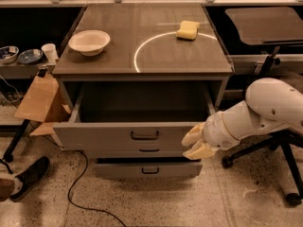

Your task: Close top drawer

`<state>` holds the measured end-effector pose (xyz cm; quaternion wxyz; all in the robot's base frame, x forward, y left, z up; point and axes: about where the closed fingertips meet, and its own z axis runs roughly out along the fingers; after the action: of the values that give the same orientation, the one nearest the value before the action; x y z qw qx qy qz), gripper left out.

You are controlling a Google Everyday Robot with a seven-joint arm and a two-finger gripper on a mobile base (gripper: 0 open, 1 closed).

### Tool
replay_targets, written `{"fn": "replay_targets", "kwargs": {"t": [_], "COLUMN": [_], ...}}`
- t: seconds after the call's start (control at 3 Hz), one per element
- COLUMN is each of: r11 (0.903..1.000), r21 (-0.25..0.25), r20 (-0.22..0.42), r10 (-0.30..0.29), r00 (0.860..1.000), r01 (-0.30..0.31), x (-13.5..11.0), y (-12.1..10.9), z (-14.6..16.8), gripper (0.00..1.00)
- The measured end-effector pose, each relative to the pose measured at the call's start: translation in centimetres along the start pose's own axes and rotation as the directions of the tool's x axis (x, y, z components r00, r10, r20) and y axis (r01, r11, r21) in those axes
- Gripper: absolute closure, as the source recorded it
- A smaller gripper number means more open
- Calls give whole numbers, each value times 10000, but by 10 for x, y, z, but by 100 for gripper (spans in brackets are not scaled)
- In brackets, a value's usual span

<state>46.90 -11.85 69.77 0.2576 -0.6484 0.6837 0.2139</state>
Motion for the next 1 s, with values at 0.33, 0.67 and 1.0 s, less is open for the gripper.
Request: {"fn": "replay_targets", "kwargs": {"t": [0.33,0.67,1.0], "r11": [9988,9973,9954], "r21": [-423,-675,-914], "r20": [-290,-745,-1163], "r10": [228,254,184], "r00": [9993,9969,9930], "r01": [-240,-304,-291], "x": [3,0,1], "y": [-1,-11,-24], "z": [9,25,44], "gripper": [85,100,100]}}
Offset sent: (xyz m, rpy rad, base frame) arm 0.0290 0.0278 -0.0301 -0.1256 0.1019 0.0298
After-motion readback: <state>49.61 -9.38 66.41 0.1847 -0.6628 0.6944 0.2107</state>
